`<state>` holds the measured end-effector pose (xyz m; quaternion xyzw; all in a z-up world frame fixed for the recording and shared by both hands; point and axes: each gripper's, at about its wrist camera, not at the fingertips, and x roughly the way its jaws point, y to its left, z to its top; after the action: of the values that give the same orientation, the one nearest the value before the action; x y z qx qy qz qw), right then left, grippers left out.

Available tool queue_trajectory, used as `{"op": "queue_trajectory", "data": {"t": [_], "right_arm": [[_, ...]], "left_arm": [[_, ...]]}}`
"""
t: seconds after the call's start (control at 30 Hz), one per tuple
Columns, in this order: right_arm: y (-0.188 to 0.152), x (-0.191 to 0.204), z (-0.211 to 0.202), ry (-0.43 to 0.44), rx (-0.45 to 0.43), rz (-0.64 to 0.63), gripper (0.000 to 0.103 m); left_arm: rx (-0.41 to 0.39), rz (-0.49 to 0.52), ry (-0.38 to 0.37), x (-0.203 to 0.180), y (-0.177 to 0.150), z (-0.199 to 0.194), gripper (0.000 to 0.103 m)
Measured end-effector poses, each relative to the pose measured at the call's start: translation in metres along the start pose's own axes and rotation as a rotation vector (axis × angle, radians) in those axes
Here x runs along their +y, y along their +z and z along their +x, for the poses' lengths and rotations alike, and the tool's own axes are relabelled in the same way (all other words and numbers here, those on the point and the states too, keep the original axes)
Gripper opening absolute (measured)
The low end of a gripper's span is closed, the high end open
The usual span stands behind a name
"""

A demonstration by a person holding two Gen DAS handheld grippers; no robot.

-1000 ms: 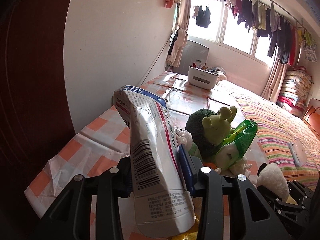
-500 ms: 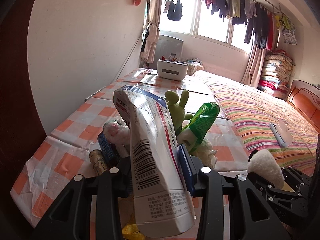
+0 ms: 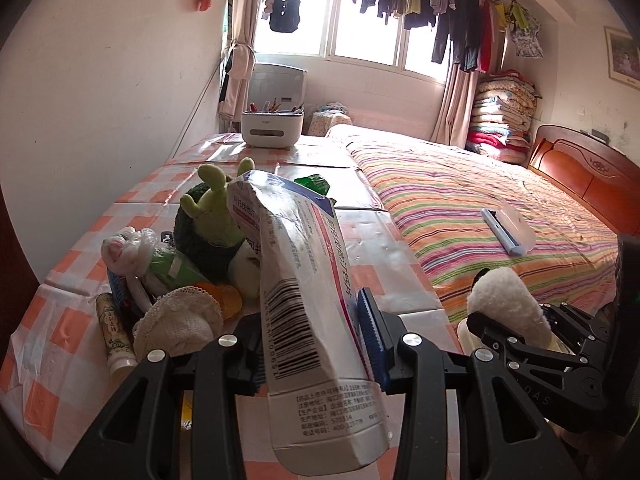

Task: Collect trash
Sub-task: 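Lift the white fluffy plush with the right gripper while the left gripper grasps the white tube box, then drop the white fluffy plush into the cream bin with the right gripper, then lower the white tube box into the cream bin and open the left gripper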

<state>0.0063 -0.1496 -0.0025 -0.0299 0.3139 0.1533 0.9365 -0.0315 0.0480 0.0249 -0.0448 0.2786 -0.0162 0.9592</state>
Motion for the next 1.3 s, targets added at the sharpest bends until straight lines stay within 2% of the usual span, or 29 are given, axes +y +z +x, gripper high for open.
{"op": "queue_trajectory", "data": {"t": [0.47, 0.87, 1.0, 1.13, 1.3], "right_arm": [[-0.027, -0.063, -0.019, -0.175, 0.003, 0.092, 0.056], [-0.038, -0.097, -0.026, -0.247, 0.0, 0.165, 0.06], [-0.037, -0.097, -0.028, -0.26, -0.008, 0.171, 0.064], [-0.037, -0.098, -0.032, -0.278, -0.03, 0.173, 0.077], [-0.036, -0.102, -0.037, -0.299, -0.044, 0.193, 0.077]], "left_arm": [[0.047, 0.104, -0.129, -0.068, -0.009, 0.013, 0.038], [0.096, 0.169, -0.2, -0.113, -0.024, 0.024, 0.038], [0.104, 0.179, -0.207, -0.12, -0.026, 0.026, 0.039], [0.116, 0.187, -0.214, -0.125, -0.027, 0.028, 0.039], [0.127, 0.196, -0.218, -0.129, -0.029, 0.031, 0.039]]}}
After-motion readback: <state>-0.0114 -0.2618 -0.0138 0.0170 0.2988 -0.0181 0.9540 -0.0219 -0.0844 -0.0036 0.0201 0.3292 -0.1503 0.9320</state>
